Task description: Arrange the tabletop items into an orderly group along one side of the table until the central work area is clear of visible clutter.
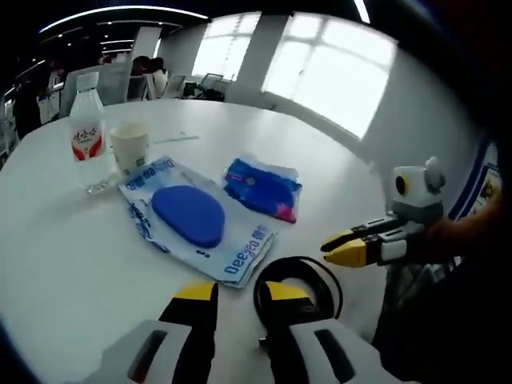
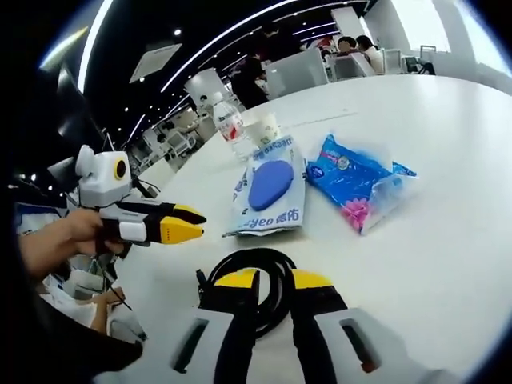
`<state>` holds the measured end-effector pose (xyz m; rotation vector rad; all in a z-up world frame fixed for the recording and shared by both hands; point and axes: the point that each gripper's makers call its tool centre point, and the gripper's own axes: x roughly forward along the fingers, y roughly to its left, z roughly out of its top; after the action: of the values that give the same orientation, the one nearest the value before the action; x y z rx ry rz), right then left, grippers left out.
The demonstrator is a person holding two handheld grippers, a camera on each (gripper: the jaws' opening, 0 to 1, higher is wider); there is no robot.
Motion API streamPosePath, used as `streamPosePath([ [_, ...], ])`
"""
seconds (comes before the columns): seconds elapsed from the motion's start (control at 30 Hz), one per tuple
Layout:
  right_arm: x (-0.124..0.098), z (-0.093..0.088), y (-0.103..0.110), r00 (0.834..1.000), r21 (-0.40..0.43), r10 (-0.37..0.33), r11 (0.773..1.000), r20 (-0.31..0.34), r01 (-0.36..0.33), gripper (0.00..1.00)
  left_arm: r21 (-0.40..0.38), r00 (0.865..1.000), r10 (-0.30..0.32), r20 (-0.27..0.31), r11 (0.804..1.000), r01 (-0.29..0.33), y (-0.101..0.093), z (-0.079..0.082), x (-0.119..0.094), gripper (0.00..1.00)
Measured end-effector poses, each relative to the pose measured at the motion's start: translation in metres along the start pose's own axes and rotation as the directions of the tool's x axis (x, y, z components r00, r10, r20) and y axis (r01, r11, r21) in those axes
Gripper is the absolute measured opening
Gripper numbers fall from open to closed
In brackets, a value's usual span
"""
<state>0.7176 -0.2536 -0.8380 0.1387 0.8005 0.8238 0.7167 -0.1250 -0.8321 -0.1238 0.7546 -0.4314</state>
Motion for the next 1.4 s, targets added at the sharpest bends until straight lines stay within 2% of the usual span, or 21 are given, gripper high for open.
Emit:
streamPosePath([
  [0.2, -0.004, 0.005, 0.007, 1.0, 0.015, 0.01, 1.0, 0.024, -0.011, 0.23, 0.044, 1.0, 0.013, -0.003, 0.999, -0.013, 0.015, 0.015, -0.002, 0.24],
  [0.47, -0.006, 0.007, 0.014, 0.999, 0.035, 0.013, 0.999, 0.041, -0.015, 0.34, 0.142, 0.999, 0.015, -0.03, 0.99, -0.011, 0.032, 0.038, -0.006, 0.31],
  [0.63, -0.005, 0.007, 0.022, 0.999, 0.05, 0.019, 0.999, 0.049, -0.021, 0.41, 0.153, 0.999, 0.006, -0.035, 0.988, 0.0, 0.041, 0.048, -0.003, 0.34],
  [0.73, -0.005, 0.012, 0.027, 0.997, 0.058, 0.021, 0.998, 0.069, -0.025, 0.44, 0.178, 0.998, -0.001, -0.062, 0.984, 0.012, 0.045, 0.051, 0.001, 0.36],
  [0.9, -0.004, 0.022, 0.032, 0.995, 0.091, 0.017, 0.996, 0.097, -0.026, 0.5, 0.181, 0.997, -0.017, -0.077, 0.983, 0.03, 0.042, 0.058, 0.003, 0.39],
  [1.0, -0.002, 0.026, 0.033, 0.994, 0.105, 0.015, 0.994, 0.106, -0.026, 0.51, 0.208, 0.994, -0.006, -0.105, 0.978, 0.027, 0.048, 0.059, 0.008, 0.39],
  [1.13, 0.001, 0.029, 0.03, 0.994, 0.131, 0.013, 0.991, 0.111, -0.027, 0.52, 0.207, 0.994, -0.006, -0.106, 0.978, 0.028, 0.057, 0.064, 0.015, 0.4],
  [1.4, 0.011, 0.028, 0.027, 0.996, 0.157, 0.004, 0.987, 0.09, -0.018, 0.53, 0.241, 0.99, 0.012, -0.143, 0.97, 0.023, 0.083, 0.074, 0.031, 0.4],
])
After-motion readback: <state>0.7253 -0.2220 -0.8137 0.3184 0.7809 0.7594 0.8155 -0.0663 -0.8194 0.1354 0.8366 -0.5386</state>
